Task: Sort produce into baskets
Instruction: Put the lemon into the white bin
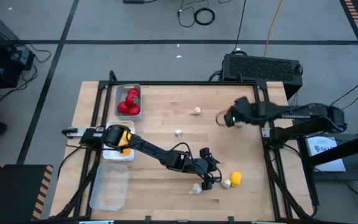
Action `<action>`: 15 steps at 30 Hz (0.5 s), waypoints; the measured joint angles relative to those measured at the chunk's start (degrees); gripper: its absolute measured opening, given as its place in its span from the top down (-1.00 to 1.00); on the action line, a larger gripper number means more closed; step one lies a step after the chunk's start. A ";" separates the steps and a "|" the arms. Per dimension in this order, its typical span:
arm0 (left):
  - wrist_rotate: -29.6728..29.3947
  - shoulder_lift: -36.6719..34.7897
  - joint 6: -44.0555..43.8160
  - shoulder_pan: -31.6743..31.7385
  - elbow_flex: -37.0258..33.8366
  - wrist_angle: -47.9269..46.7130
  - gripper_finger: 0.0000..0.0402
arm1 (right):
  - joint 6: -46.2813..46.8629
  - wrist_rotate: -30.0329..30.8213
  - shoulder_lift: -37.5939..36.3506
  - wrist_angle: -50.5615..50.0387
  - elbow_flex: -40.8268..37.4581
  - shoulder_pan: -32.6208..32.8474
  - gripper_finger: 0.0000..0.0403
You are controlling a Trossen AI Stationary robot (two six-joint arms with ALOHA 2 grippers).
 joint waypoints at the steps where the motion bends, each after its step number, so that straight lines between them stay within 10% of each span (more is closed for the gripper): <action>1: 0.02 0.00 0.00 0.00 0.00 -0.12 -0.65 | -2.85 -2.81 0.35 1.82 0.00 -2.94 0.18; 6: 0.04 0.00 0.02 -0.13 0.00 -2.27 -0.65 | -15.02 -14.36 3.13 8.58 0.00 -13.59 0.18; 15: 0.04 0.00 0.02 -0.22 0.00 -4.67 -0.65 | -25.10 -17.31 10.62 12.93 0.00 -21.61 0.02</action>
